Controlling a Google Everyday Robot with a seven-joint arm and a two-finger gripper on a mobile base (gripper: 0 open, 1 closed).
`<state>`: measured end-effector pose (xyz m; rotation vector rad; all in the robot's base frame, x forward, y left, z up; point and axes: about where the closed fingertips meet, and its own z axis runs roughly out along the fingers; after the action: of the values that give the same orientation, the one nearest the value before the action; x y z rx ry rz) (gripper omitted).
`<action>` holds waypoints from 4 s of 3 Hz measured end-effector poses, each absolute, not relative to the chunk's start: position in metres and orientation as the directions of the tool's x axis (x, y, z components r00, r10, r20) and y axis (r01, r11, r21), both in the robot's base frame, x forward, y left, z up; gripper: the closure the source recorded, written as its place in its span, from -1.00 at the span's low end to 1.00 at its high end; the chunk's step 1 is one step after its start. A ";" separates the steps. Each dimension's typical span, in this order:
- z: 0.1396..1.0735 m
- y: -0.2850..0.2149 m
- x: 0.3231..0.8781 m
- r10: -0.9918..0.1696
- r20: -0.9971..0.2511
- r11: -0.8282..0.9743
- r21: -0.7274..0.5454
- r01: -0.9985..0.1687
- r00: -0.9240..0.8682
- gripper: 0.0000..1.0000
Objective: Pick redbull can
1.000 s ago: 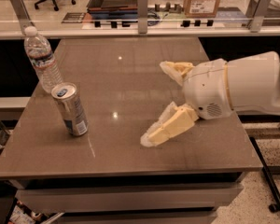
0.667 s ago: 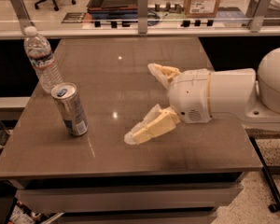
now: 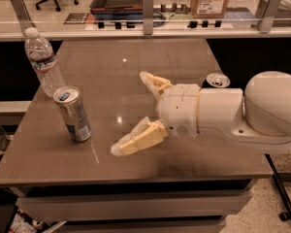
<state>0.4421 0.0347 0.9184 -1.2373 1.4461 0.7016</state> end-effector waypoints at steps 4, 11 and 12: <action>0.891 0.099 0.453 -0.295 -0.954 0.289 -0.149 -0.946 0.060 -1.00; 0.884 0.174 0.452 -0.103 -0.993 0.191 -0.070 -0.979 0.051 0.26; 0.885 0.175 0.451 -0.104 -0.993 0.188 -0.072 -0.980 0.053 0.73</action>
Offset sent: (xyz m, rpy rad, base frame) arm 0.0141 0.0587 -0.0303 -0.0030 0.0420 -0.0300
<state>0.4506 0.1755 0.8847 -1.1648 1.3183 0.9729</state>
